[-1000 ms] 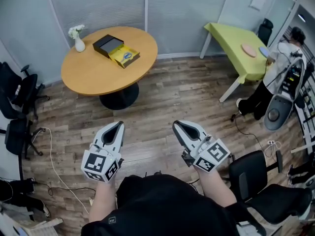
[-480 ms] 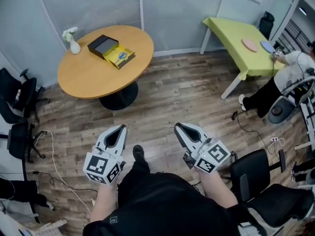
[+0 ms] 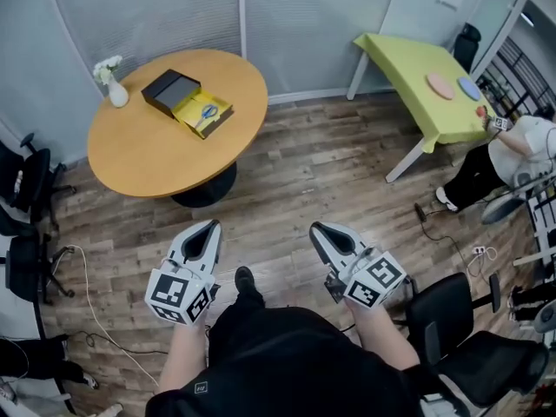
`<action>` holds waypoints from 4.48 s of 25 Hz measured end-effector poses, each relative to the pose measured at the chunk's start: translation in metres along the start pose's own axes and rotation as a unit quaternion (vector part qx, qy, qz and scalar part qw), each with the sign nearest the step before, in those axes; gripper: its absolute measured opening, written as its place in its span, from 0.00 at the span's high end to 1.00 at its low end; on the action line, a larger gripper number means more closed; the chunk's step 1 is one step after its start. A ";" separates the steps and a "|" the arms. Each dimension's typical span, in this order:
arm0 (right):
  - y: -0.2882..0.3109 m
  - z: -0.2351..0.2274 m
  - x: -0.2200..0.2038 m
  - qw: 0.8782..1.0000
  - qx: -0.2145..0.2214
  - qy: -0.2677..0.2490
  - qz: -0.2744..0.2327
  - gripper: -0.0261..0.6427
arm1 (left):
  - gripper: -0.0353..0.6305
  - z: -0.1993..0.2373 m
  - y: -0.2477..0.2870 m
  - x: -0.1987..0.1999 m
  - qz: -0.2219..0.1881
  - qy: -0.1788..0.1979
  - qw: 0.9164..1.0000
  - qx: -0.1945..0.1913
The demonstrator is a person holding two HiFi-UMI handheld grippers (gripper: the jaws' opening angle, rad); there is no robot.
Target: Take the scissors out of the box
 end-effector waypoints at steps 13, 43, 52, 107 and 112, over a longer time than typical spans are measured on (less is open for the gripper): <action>0.195 -0.027 0.029 0.999 0.029 -0.003 0.028 0.90 | 0.93 0.169 0.052 0.001 -0.021 -0.001 1.000 0.013; 0.443 -0.252 0.110 0.983 0.146 0.017 0.106 0.90 | 0.93 0.322 0.258 0.021 0.034 -0.042 0.991 0.119; 0.517 -0.312 0.121 0.967 0.187 -0.041 0.171 0.90 | 0.93 0.344 0.310 0.020 0.058 -0.061 0.985 0.150; 0.747 -0.322 -0.112 0.437 0.328 -0.554 0.628 0.78 | 0.93 0.436 0.233 -0.105 0.073 -0.199 0.958 0.194; 0.752 -0.317 -0.117 0.423 0.325 -0.544 0.648 0.78 | 0.93 0.441 0.222 -0.099 0.060 -0.199 0.957 0.204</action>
Point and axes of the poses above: the fingertips, and each gripper's own axes: y forward along the fingers, z to its left, x out of its top, the point moved 10 cm from there along -y, backward along the fingers, and after that the axes turned 8 degrees about y, right-handed, at the moved point
